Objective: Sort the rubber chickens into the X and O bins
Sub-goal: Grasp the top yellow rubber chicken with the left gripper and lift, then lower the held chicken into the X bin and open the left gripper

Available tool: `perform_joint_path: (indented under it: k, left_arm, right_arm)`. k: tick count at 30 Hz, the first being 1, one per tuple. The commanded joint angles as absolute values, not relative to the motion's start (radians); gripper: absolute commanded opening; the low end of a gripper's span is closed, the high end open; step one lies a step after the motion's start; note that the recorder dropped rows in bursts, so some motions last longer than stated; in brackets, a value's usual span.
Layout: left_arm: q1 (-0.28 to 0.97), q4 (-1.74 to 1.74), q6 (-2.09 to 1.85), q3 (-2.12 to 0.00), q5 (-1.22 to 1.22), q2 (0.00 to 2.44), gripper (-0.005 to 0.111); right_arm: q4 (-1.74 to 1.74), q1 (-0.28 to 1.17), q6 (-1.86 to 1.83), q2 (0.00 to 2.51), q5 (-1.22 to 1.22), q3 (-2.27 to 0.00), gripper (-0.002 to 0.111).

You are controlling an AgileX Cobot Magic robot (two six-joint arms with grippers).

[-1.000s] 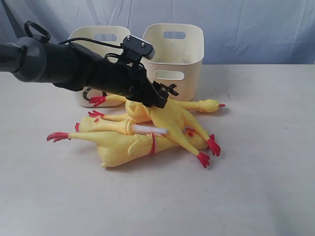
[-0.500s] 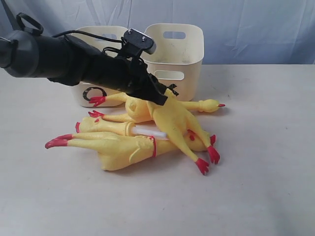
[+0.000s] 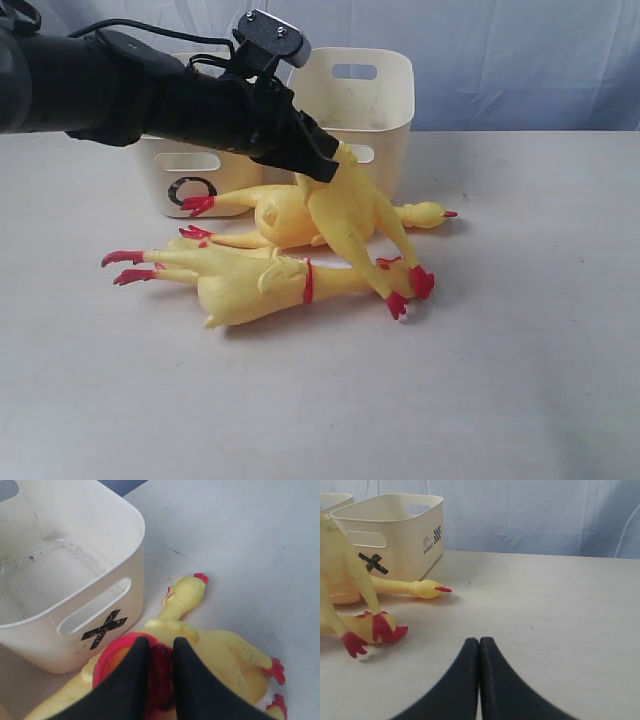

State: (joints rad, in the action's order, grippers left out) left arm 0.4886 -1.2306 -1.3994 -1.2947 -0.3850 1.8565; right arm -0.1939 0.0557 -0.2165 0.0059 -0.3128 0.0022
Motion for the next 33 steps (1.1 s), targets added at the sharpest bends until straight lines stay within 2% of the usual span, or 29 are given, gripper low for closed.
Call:
perform_joint_path:
  k: [1, 12, 21, 33]
  left_arm:
    - [0.492, -1.236, -1.389, -1.297, -0.389, 1.835, 0.000]
    - [0.492, -1.228, -1.389, -1.299, -0.386, 1.792, 0.000]
    - [0.480, -1.210, -1.387, -1.400, -0.382, 1.779, 0.000]
    - [0.368, -1.250, -1.331, -1.487, -0.333, 1.779, 0.000]
  right_arm:
    - [-0.195, 0.060, -0.220, 0.000, -0.304, 0.000, -0.001]
    - [-0.195, 0.060, -0.220, 0.000, -0.304, 0.000, -0.001]
    - [-0.195, 0.060, -0.220, 0.000, -0.306, 0.000, -0.001]
    - [-0.195, 0.060, -0.220, 0.000, -0.306, 0.000, -0.001]
